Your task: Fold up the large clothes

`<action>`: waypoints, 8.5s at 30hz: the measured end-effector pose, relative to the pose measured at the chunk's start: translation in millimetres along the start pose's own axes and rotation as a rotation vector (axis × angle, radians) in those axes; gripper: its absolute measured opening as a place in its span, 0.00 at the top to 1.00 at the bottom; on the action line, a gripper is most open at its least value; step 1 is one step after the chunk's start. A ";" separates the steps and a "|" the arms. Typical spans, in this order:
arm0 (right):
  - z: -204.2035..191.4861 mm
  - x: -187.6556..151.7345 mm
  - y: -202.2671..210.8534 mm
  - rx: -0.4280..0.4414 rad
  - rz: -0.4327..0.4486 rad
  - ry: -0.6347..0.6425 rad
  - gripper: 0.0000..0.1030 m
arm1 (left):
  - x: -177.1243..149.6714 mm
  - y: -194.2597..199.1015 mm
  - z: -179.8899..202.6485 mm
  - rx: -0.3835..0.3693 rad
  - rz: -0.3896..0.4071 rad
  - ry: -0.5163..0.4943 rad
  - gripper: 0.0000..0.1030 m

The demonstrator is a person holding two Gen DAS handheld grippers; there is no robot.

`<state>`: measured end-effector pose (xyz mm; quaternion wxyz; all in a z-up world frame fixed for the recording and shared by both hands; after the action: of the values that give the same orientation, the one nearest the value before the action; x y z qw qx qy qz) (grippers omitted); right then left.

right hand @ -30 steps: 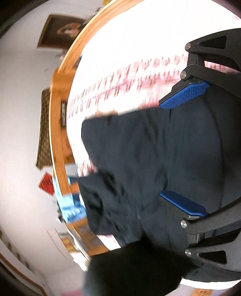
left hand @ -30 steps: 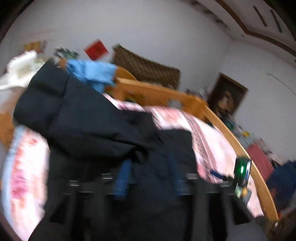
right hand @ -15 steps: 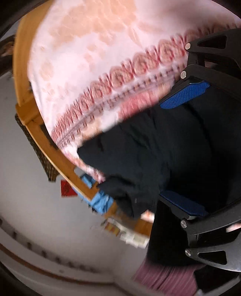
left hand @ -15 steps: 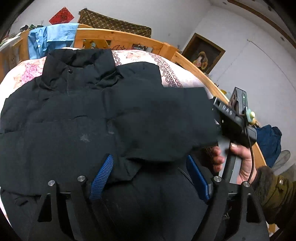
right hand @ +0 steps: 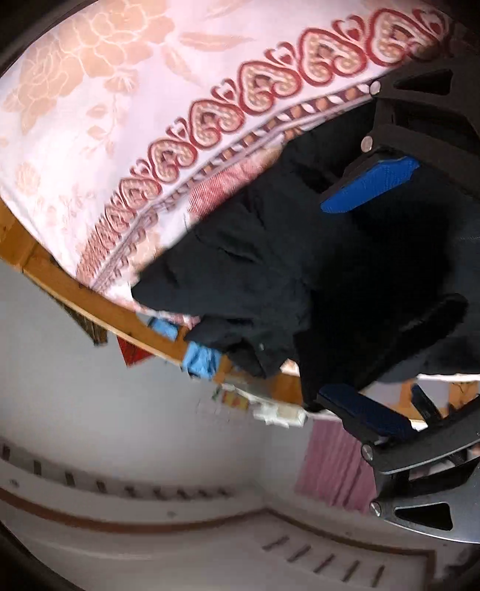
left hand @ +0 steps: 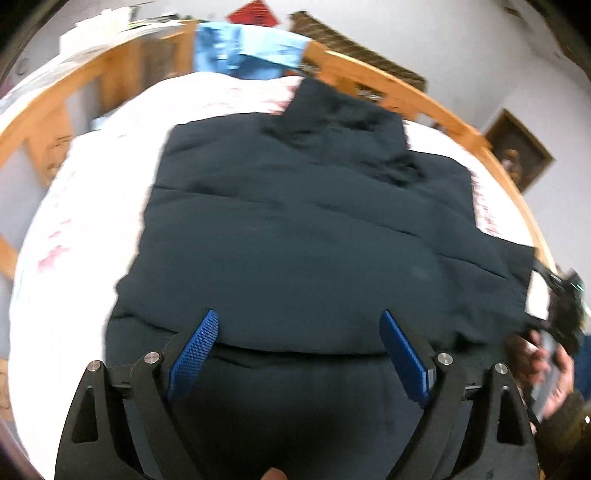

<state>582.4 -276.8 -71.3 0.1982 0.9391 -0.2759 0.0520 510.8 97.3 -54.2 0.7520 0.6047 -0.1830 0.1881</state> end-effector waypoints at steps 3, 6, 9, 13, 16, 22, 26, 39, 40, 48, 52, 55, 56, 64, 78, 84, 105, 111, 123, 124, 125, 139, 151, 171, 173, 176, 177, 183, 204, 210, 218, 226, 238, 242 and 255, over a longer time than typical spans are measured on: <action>-3.4 -16.3 -17.6 -0.092 -0.079 0.109 0.02 | 5.1 -0.2 -27.1 0.068 0.042 0.043 0.10; -1.7 -22.8 -31.2 -0.184 -0.105 0.143 0.02 | 13.0 -4.5 -48.9 0.112 0.062 0.103 0.07; -4.9 -18.1 -34.7 -0.268 -0.085 0.163 0.47 | 11.2 -7.6 -61.0 0.150 0.027 0.122 0.07; -24.0 1.0 -27.4 -0.365 -0.018 0.277 0.94 | 9.0 -15.2 -61.0 0.165 -0.008 0.100 0.07; -40.5 19.7 -28.0 -0.402 0.033 0.365 0.94 | 8.2 -22.5 -58.2 0.194 -0.026 0.052 0.07; -18.8 28.1 -70.7 -0.571 0.007 0.482 0.94 | 6.1 -42.3 -57.8 0.226 -0.055 0.036 0.05; 3.6 18.1 -81.7 -0.641 -0.007 0.516 0.93 | 6.6 -53.5 -56.5 0.241 -0.075 0.024 0.04; -22.8 35.3 -63.3 -0.541 -0.090 0.580 0.44 | 51.9 16.0 -34.3 0.262 -0.002 0.109 0.04; -23.9 36.2 -62.5 -0.538 -0.102 0.593 0.41 | 55.9 17.8 -29.8 0.251 0.009 0.127 0.04; -34.0 64.5 -80.8 -0.510 -0.186 0.700 0.23 | 92.9 -12.8 -2.8 0.146 -0.010 0.243 0.04; -43.4 77.3 -98.3 -0.502 -0.173 0.699 0.23 | 132.0 -40.6 -1.0 0.155 0.002 0.165 0.04; -55.2 91.3 -112.3 -0.486 -0.139 0.673 0.23 | 159.1 -60.5 -5.3 0.137 0.043 0.115 0.04; -59.5 97.0 -116.9 -0.475 -0.126 0.665 0.23 | 165.6 -66.5 -5.6 0.130 0.057 0.097 0.04; -76.9 139.8 -162.5 -0.406 -0.068 0.500 0.23 | 233.9 -119.9 10.1 0.067 0.124 -0.007 0.04; -85.6 148.8 -292.9 -0.460 -0.141 0.421 0.74 | 255.4 -171.7 -34.7 0.137 0.015 0.105 0.85; -118.4 127.0 -253.6 -0.420 -0.070 0.556 0.88 | 245.8 -122.9 -17.4 0.059 0.133 0.003 0.94; -116.0 -12.0 -130.6 -0.410 -0.040 0.875 0.89 | 96.4 -21.2 15.8 -0.035 0.189 -0.233 0.97; -81.1 -19.2 -148.3 -0.458 -0.063 0.833 0.89 | 74.4 -67.6 12.4 0.023 0.134 -0.282 0.97; -168.0 35.7 -133.2 -0.355 0.016 0.780 0.67 | 80.1 -64.5 20.9 0.050 0.132 -0.423 0.97; -167.3 38.1 -145.5 -0.359 -0.020 0.771 0.67 | 79.8 -66.4 21.0 0.048 0.130 -0.422 0.97; -163.4 38.7 -171.3 -0.358 -0.092 0.760 0.67 | 79.8 -67.9 20.3 0.044 0.128 -0.416 0.97; -81.8 -14.2 -193.5 -0.435 -0.193 0.790 0.76 | 121.5 5.8 9.1 -0.198 0.234 -0.128 0.61; -54.1 -11.5 -209.1 -0.509 -0.237 0.846 0.76 | 97.8 -126.7 21.2 -0.088 -0.033 -0.274 0.61; -42.0 -11.6 -198.0 -0.478 -0.091 0.801 0.55 | 87.6 -123.8 8.1 -0.059 0.158 -0.238 0.53; -43.1 -12.3 -192.1 -0.480 -0.085 0.784 0.53 | 84.0 -117.9 6.3 -0.058 0.155 -0.209 0.49; -46.1 -14.8 -179.8 -0.481 -0.075 0.762 0.45 | 77.1 -112.4 7.5 -0.018 0.134 -0.201 0.48; -48.5 -16.8 -173.2 -0.481 -0.069 0.763 0.41 | 74.8 -109.5 7.8 -0.001 0.128 -0.199 0.48; -60.9 -31.3 -146.0 -0.469 -0.045 0.779 0.27 | 59.9 -83.5 9.2 0.010 0.138 -0.156 0.45; -118.6 -148.0 -11.8 -0.389 0.025 0.870 0.00 | -59.6 66.8 42.2 0.020 0.249 -0.244 0.02; -114.0 -190.1 23.9 -0.398 -0.056 0.942 0.00 | -108.3 98.2 56.0 -0.015 0.229 -0.298 0.02; -91.9 -253.6 63.8 -0.417 -0.215 1.090 0.00 | -196.4 119.8 74.3 -0.120 0.089 -0.485 0.02; -61.3 -303.6 78.9 -0.414 -0.392 1.074 0.00 | -263.6 122.8 72.9 -0.132 -0.014 -0.565 0.02; 7.1 -339.9 78.5 -0.649 -0.666 1.164 0.00 | -282.8 89.8 87.5 -0.067 -0.095 -0.562 0.02; 28.5 -351.9 71.9 -0.743 -0.710 1.262 0.00 | -290.6 81.3 98.2 -0.057 -0.115 -0.611 0.02; 25.9 -341.6 73.9 -0.751 -0.545 1.218 0.36 | -303.7 85.3 117.6 -0.059 -0.123 -0.668 0.02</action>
<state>254.6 -174.1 -140.3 0.6268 0.6490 0.1244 0.4127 200.3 -19.6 -111.5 0.6777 0.6206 -0.3878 -0.0717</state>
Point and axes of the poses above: each gripper's, at about its wrist camera, not at the fingertips, and y roughly against the way its jaws point, z to its right, x to its top, the point moved 7 cm from there along -y, roughly the way its jaws point, and after that the axes turned 6 degrees about -y, right-handed, at the moved point
